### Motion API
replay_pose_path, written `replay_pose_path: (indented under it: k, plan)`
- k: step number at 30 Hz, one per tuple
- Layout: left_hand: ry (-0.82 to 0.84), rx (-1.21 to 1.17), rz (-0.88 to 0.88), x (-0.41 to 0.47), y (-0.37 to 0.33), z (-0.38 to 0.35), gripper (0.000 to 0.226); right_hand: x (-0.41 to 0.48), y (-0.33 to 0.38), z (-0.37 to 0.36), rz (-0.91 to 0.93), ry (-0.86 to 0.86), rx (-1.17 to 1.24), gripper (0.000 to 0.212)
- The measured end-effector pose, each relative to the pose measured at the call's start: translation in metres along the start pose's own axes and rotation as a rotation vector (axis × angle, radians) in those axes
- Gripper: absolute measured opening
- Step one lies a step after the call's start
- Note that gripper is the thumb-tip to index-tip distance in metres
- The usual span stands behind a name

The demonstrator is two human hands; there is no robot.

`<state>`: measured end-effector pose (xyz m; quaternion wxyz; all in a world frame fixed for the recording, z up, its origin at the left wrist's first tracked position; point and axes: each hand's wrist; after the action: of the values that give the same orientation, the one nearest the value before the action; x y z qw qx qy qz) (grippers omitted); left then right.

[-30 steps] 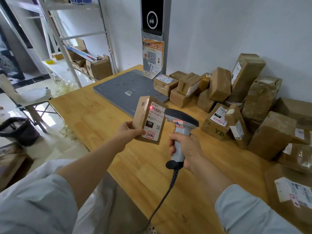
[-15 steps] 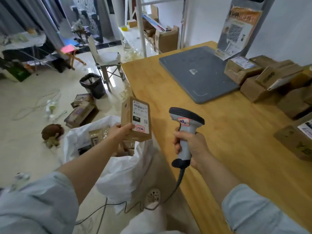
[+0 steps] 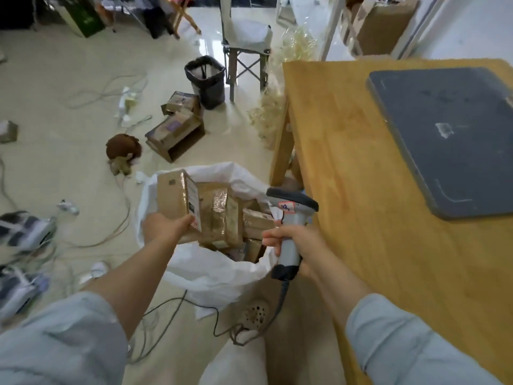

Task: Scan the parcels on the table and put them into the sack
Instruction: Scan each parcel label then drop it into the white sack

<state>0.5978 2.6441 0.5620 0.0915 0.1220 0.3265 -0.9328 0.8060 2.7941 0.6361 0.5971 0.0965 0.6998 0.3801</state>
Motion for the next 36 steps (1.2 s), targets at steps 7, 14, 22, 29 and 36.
replay_pose_path:
  k: [7, 14, 22, 29, 36]
  plan:
    - [-0.115, 0.358, -0.147, 0.064, 0.002, -0.035, 0.083, 0.082, 0.012, -0.085, -0.031, 0.009, -0.196, 0.014]
    - [-0.056, 0.410, -0.077, 0.109, 0.020, -0.069, 0.055, 0.160, 0.016, -0.112, -0.004, -0.177, -0.353, 0.020]
    - [-0.215, 0.258, 0.361, 0.162, 0.042, -0.076, 0.084, 0.225, -0.016, -0.093, -0.119, -0.423, -0.499, 0.060]
    - [-0.009, 0.117, 0.641, 0.194, 0.051, -0.094, 0.111, 0.297, -0.069, -0.051, -0.215, -0.485, -0.490, 0.088]
    - [0.005, 0.207, 0.455, 0.197, 0.064, -0.089, 0.037, 0.303, -0.082, -0.046, -0.309, -0.460, -0.428, 0.060]
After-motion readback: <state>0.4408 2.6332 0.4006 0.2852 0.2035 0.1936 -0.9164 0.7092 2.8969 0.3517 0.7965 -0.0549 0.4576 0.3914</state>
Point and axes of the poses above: each hand's wrist, its own x-axis towards the middle knuckle, its own z-axis out of the back of the hand, y = z × x, and after that the axes turned 12 degrees about -y, right-handed
